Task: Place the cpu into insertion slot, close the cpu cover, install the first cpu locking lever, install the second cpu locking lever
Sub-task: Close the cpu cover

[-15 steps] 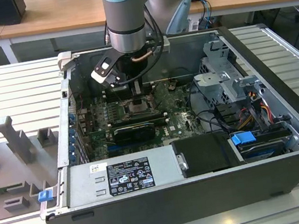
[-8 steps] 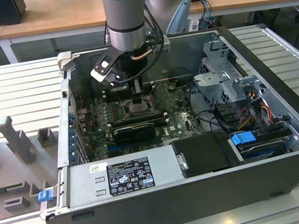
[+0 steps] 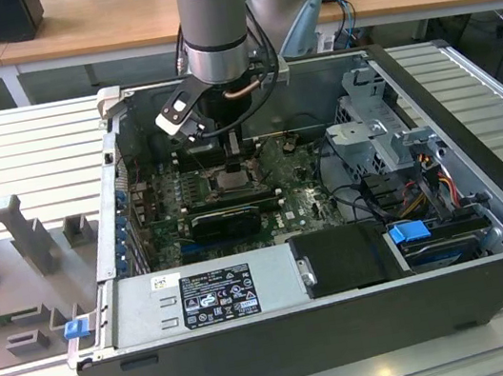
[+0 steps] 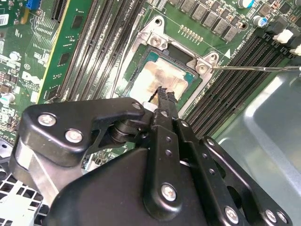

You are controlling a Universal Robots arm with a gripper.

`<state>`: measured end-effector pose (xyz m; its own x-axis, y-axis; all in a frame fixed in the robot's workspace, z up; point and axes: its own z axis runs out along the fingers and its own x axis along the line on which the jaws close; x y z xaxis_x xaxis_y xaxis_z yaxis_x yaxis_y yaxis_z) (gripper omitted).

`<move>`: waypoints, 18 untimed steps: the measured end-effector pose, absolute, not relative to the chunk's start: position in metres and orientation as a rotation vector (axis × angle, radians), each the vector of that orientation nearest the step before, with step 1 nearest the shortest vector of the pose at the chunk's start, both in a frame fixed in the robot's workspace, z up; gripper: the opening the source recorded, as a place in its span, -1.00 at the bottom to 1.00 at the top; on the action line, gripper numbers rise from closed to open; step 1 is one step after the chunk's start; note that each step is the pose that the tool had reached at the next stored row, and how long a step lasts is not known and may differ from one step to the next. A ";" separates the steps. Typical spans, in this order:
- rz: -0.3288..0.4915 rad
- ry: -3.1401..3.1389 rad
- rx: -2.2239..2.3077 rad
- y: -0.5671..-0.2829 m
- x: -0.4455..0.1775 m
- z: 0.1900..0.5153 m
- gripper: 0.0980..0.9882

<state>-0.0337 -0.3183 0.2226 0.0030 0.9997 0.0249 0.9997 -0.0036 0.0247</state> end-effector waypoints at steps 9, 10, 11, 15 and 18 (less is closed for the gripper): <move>-0.055 -2.217 -2.225 -0.318 -0.034 0.226 -0.98; -0.055 -2.217 -2.225 -0.318 -0.034 0.227 -0.98; -0.055 -2.217 -2.225 -0.318 -0.034 0.227 -0.98; -0.055 -2.217 -2.225 -0.318 -0.034 0.231 -0.98; -0.055 -2.217 -2.225 -0.318 -0.034 0.234 -0.98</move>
<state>-0.0337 -0.3183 0.2343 0.0030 0.9997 0.0249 0.9997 -0.0037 0.0247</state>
